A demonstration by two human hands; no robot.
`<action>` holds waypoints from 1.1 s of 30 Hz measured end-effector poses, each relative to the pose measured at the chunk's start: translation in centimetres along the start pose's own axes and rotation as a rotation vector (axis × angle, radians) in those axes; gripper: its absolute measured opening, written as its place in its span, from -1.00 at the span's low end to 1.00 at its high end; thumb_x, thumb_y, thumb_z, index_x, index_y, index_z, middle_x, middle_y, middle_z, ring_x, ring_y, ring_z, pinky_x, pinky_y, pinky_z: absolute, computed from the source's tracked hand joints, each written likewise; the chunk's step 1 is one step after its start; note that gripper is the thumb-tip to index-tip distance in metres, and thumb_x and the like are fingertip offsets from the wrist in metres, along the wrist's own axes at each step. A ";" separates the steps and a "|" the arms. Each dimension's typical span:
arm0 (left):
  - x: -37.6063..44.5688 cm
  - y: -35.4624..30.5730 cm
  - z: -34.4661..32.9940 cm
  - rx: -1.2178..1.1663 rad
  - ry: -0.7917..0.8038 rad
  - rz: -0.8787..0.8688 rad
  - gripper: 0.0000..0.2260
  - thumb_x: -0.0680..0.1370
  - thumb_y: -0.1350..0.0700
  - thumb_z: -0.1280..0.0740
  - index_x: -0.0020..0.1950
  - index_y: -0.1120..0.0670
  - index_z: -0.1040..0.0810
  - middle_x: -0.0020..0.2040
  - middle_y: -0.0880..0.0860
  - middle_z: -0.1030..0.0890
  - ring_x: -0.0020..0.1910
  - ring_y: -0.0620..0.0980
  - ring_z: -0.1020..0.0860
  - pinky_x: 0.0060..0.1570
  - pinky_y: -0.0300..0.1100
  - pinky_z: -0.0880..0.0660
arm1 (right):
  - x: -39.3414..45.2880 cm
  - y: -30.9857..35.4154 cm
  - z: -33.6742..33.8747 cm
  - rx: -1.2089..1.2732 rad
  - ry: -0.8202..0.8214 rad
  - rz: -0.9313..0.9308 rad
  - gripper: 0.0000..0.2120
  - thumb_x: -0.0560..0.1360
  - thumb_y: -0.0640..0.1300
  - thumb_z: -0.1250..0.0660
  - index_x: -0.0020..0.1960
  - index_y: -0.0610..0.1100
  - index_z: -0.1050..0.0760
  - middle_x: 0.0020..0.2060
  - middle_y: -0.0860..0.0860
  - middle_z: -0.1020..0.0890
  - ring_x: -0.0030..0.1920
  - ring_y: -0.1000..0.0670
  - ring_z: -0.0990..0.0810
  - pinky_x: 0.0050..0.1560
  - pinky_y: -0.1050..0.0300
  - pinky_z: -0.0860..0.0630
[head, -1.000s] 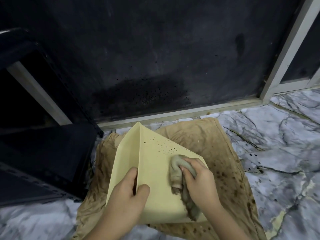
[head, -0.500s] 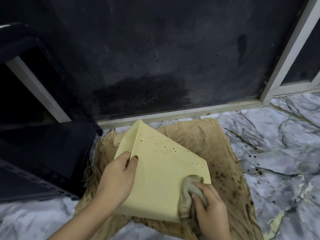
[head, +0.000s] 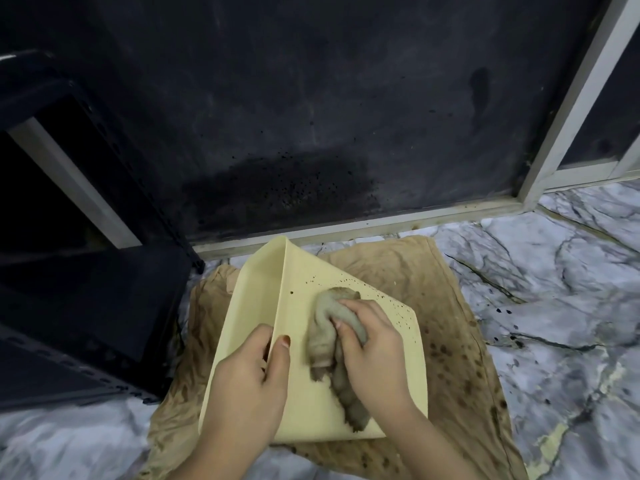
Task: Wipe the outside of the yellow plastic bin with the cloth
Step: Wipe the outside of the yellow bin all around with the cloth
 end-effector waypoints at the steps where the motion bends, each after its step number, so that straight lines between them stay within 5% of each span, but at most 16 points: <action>1: 0.0 0.0 0.0 -0.004 -0.002 0.004 -0.62 0.53 0.10 -0.24 -0.45 -0.07 -0.20 -0.57 -0.05 -0.32 -0.59 -0.05 -0.25 -0.56 -0.27 -0.17 | 0.3 -1.1 0.7 -0.012 -0.018 -0.038 -0.77 0.42 -0.26 -0.26 0.01 -0.04 -0.55 -0.09 0.24 -0.53 -0.03 0.28 -0.49 0.00 0.56 -0.29; 4: -0.3 0.1 0.2 -0.025 -0.005 0.020 -0.63 0.54 0.11 -0.23 -0.42 0.00 -0.18 -0.56 -0.04 -0.31 -0.59 -0.06 -0.25 -0.57 -0.28 -0.17 | -0.1 -5.4 3.4 -0.088 -0.106 -0.165 -0.76 0.43 -0.38 -0.29 0.04 -0.16 -0.55 -0.12 0.08 -0.55 -0.08 0.07 -0.51 -0.09 0.58 -0.28; 8: -0.4 0.6 0.2 -0.038 -0.013 0.034 -0.67 0.54 0.10 -0.22 -0.39 0.09 -0.21 -0.54 -0.03 -0.33 -0.55 -0.07 -0.27 -0.54 -0.26 -0.19 | -3.2 -11.4 6.3 -0.151 -0.184 -0.348 -0.77 0.46 -0.34 -0.28 0.09 -0.20 -0.54 -0.03 -0.12 -0.60 0.01 -0.17 -0.55 -0.04 0.16 -0.34; 10: -0.5 0.4 0.2 -0.038 -0.014 0.019 -0.74 0.54 0.09 -0.22 -0.31 0.10 -0.25 -0.53 0.00 -0.33 -0.52 -0.07 -0.30 -0.52 -0.26 -0.20 | -5.0 -12.8 7.1 -0.151 -0.218 -0.407 -0.77 0.45 -0.34 -0.29 0.10 -0.22 -0.53 0.01 -0.17 -0.60 0.06 -0.21 -0.54 -0.02 0.13 -0.34; 12: -0.7 0.2 0.1 -0.043 -0.013 0.007 -0.77 0.54 0.08 -0.22 -0.28 0.08 -0.26 -0.52 0.00 -0.32 -0.51 -0.06 -0.30 -0.52 -0.26 -0.19 | -6.5 -12.2 7.1 -0.153 -0.262 -0.375 -0.80 0.44 -0.26 -0.31 0.05 -0.18 -0.55 -0.05 -0.09 -0.60 0.05 -0.18 -0.54 -0.04 0.27 -0.36; 15: -0.7 0.0 0.0 -0.041 -0.007 0.002 -0.78 0.54 0.08 -0.21 -0.26 0.08 -0.26 -0.51 0.00 -0.33 -0.51 -0.06 -0.30 -0.52 -0.26 -0.20 | -7.6 -7.5 5.4 -0.113 -0.258 -0.174 -0.79 0.33 -0.04 -0.24 -0.04 0.07 -0.48 -0.08 0.17 -0.54 -0.04 0.15 -0.53 -0.07 0.61 -0.30; 17: -0.8 0.1 0.1 -0.032 -0.012 0.007 -0.77 0.55 0.08 -0.21 -0.27 0.07 -0.25 -0.51 0.00 -0.34 -0.52 -0.06 -0.30 -0.52 -0.26 -0.20 | -7.4 -4.5 3.3 -0.055 -0.182 -0.059 -0.76 0.33 -0.04 -0.21 -0.02 0.14 -0.46 -0.03 0.26 -0.52 -0.01 0.29 -0.51 -0.01 0.57 -0.33; 26: -1.4 -1.3 -0.1 -0.013 0.017 -0.045 -0.66 0.53 0.10 -0.23 -0.42 -0.15 -0.27 -0.52 -0.09 -0.42 -0.52 -0.11 -0.32 -0.50 -0.29 -0.22 | 0.0 4.9 -0.9 -0.057 0.056 0.171 -0.76 0.41 -0.08 -0.20 0.04 0.15 -0.43 -0.02 0.24 -0.52 0.06 0.09 -0.53 0.04 0.19 -0.47; 33: -1.0 -0.7 0.0 -0.019 0.033 -0.023 -0.67 0.55 0.11 -0.21 -0.41 -0.09 -0.26 -0.52 -0.06 -0.41 -0.55 -0.10 -0.34 -0.58 -0.33 -0.18 | 1.8 1.0 0.3 -0.014 -0.029 0.044 -0.77 0.44 -0.27 -0.26 0.03 -0.04 -0.53 -0.09 0.30 -0.50 -0.02 0.32 -0.48 0.00 0.54 -0.31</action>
Point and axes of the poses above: each hand's wrist, its own x-axis towards the middle knuckle, its own z-axis out of the back of the hand, y = z × x, the point moved 10 cm from there along x, towards the middle knuckle
